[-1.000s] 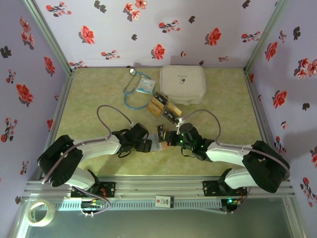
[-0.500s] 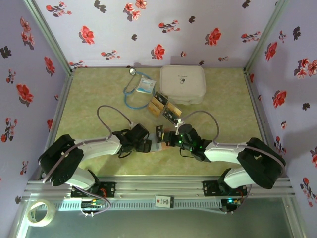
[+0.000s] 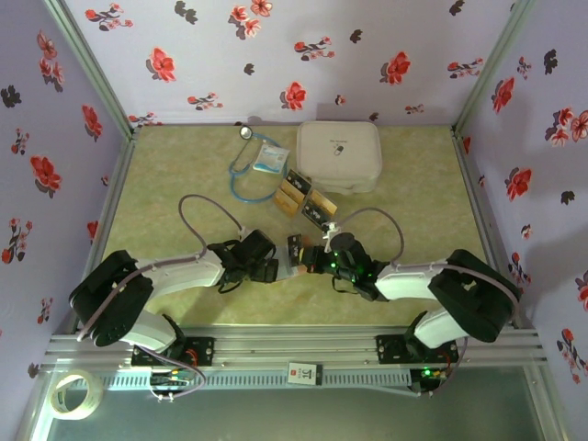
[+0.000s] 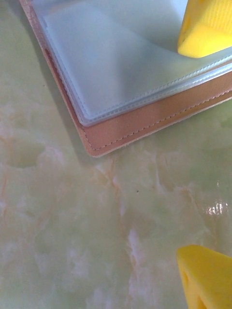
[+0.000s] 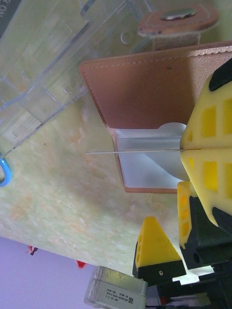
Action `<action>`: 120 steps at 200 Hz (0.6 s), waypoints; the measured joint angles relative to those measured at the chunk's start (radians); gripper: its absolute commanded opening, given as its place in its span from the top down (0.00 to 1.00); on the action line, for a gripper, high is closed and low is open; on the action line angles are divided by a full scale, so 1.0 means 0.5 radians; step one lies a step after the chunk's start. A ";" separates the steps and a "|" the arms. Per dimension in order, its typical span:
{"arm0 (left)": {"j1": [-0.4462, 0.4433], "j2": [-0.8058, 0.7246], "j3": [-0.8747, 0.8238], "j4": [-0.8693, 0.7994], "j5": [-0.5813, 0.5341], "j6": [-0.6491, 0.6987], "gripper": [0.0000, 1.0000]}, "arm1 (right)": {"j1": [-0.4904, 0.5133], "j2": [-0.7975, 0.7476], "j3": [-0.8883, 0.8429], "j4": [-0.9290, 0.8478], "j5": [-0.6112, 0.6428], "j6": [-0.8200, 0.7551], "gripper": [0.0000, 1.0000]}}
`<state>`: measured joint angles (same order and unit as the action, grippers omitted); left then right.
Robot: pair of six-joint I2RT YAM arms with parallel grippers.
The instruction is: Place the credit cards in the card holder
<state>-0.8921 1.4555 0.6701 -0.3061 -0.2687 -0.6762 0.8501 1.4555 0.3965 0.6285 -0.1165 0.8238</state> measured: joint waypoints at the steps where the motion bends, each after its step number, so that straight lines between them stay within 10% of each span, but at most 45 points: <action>1: 0.000 0.000 0.000 0.000 -0.001 0.000 0.00 | 0.000 0.004 -0.001 0.004 -0.001 0.000 1.00; 120: -0.001 -0.005 0.000 -0.005 -0.002 0.000 0.00 | 0.000 0.194 -0.010 0.233 -0.105 0.039 1.00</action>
<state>-0.8925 1.4532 0.6701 -0.3084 -0.2699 -0.6762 0.8501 1.5524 0.3916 0.7452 -0.1692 0.8433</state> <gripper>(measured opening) 0.997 0.039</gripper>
